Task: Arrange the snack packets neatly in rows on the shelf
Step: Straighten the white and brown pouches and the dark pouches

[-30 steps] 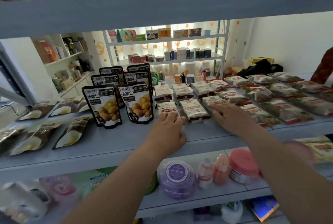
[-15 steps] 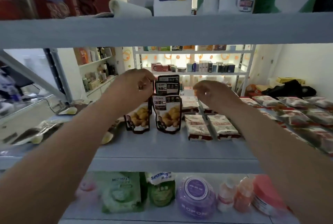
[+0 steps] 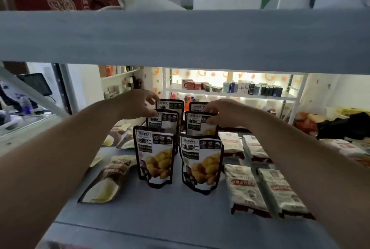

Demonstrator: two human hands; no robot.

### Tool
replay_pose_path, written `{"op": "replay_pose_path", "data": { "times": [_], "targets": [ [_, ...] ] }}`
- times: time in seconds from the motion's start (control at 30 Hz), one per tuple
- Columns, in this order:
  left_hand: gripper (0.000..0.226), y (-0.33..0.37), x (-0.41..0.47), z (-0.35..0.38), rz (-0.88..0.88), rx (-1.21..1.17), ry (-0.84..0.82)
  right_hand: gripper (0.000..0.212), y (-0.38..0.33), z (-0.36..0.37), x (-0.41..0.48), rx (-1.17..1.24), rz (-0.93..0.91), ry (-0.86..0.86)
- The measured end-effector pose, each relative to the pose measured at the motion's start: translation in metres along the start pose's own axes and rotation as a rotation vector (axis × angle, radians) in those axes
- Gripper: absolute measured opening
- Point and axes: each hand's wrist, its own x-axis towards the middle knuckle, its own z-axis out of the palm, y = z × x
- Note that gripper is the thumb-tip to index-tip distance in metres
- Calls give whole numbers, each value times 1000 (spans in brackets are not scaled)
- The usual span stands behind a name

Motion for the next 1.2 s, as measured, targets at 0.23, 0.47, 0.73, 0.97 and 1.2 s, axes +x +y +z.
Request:
{"op": "replay_pose_path", "data": {
  "times": [0.23, 0.47, 0.73, 0.97, 1.2],
  "targets": [
    [18, -16, 30, 20, 110, -4, -53, 29, 4, 2, 10, 78, -16, -18],
    [13, -17, 38, 24, 215, 31, -80, 27, 4, 4, 10, 99, 33, -15],
    [10, -19, 39, 22, 249, 33, -144, 29, 4, 3, 8, 68, 68, -31],
    [7, -17, 38, 20, 268, 23, -164, 22, 5, -4, 6, 105, 76, -113],
    [15, -37, 54, 8, 171, -236, 121, 31, 18, -16, 25, 113, 57, 245]
  ]
}}
